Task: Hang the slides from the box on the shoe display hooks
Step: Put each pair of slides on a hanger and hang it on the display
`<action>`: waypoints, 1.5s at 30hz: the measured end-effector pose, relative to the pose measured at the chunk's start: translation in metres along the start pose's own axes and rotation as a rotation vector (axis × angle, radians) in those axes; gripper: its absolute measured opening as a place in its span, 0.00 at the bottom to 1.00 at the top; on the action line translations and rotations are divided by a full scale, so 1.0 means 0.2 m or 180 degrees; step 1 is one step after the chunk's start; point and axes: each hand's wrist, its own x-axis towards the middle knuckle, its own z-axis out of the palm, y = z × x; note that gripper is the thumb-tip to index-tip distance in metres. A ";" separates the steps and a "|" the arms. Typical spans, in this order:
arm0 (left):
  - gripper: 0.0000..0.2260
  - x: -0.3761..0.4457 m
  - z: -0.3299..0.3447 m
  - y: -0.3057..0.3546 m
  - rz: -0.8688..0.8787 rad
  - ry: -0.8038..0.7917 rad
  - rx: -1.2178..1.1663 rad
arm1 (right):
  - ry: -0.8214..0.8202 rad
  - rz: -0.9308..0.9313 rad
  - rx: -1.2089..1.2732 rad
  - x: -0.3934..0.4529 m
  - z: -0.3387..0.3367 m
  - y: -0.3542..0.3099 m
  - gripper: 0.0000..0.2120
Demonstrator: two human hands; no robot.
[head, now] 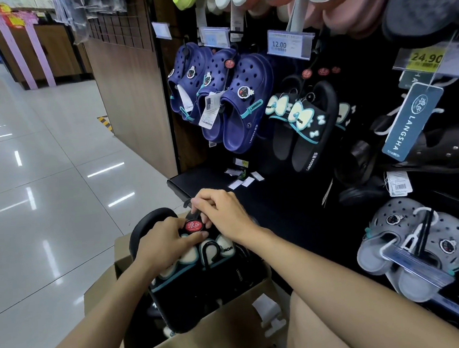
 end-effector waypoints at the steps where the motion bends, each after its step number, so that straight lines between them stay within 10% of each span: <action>1: 0.17 0.00 -0.01 -0.01 -0.0006 0.0041 0.0041 | -0.0041 -0.0001 0.0013 0.00 0.00 0.00 0.12; 22: 0.17 -0.02 -0.08 -0.16 -0.0374 0.0255 -0.0395 | -0.1065 -0.0041 -0.1254 -0.01 0.01 0.06 0.11; 45: 0.15 -0.02 0.02 -0.06 0.0123 0.0159 0.0162 | 0.0392 0.0502 -0.0840 -0.01 -0.11 0.02 0.08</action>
